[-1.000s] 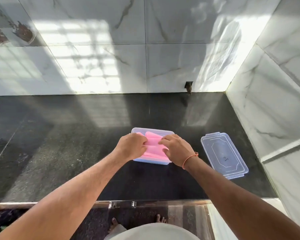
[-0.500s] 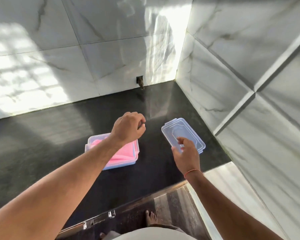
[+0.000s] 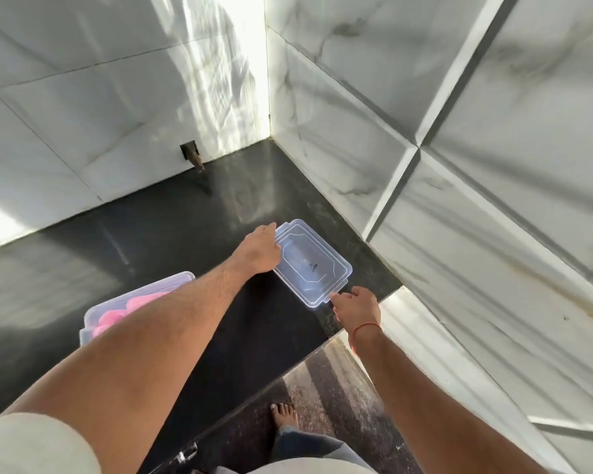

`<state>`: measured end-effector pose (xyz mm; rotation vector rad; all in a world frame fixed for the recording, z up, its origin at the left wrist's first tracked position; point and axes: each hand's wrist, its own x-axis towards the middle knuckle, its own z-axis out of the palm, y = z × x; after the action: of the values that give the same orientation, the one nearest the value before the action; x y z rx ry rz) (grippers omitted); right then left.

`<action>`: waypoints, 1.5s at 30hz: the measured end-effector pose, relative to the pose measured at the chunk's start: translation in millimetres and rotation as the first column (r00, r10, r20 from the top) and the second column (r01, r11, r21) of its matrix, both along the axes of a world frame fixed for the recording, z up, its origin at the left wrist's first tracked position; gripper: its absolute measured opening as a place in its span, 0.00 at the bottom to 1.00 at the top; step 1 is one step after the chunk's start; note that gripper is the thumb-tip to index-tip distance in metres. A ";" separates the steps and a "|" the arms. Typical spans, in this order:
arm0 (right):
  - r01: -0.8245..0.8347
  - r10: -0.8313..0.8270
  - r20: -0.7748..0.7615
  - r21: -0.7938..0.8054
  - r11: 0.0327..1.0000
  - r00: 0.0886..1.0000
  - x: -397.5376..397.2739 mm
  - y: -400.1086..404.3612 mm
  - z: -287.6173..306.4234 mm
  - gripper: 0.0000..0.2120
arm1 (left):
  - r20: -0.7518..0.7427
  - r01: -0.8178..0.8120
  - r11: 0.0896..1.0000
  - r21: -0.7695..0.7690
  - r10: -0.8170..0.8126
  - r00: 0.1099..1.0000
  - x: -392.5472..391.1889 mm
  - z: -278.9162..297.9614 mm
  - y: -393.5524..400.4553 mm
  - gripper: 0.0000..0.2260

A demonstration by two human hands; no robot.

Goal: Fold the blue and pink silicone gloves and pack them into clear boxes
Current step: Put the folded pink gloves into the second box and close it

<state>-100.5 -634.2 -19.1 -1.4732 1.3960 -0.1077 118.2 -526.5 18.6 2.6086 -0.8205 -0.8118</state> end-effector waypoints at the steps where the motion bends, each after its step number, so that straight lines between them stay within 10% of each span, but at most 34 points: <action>1: 0.006 -0.006 0.017 0.018 1.000 1.000 -0.1 -0.7 -0.7 0.07 | 0.006 -0.013 1.000 0.001 0.013 1.000 1.2 -3.8 -2.0 0.27; 6: 0.018 -0.020 0.037 0.029 0.999 0.999 2.1 -4.1 1.1 0.09 | 0.003 -0.121 0.990 -0.070 0.121 0.993 10.7 -17.3 1.7 0.09; 19: -0.102 0.129 0.233 -0.124 0.987 0.964 48.7 29.9 45.8 0.14 | -0.045 -0.409 0.778 -0.477 0.443 0.895 52.4 30.9 95.2 0.10; 27: -0.199 0.147 0.456 0.070 0.977 0.878 96.5 87.9 66.0 0.13 | -0.115 -0.524 0.590 -0.614 0.590 0.799 48.4 54.6 214.3 0.12; 33: -0.319 0.206 0.502 0.150 0.936 0.840 112.1 126.1 72.0 0.11 | -0.266 -0.678 0.421 -0.602 0.696 0.667 15.5 56.8 289.0 0.14; 45: -0.557 0.591 0.291 -0.200 0.806 0.752 103.3 166.5 55.6 0.13 | -0.424 -0.812 0.259 -0.522 0.748 0.511 -56.3 20.4 357.0 0.11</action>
<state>2.8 -467.7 36.4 -1.8125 0.6171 -0.0370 62.0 -169.5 39.1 1.8460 0.2929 -0.2130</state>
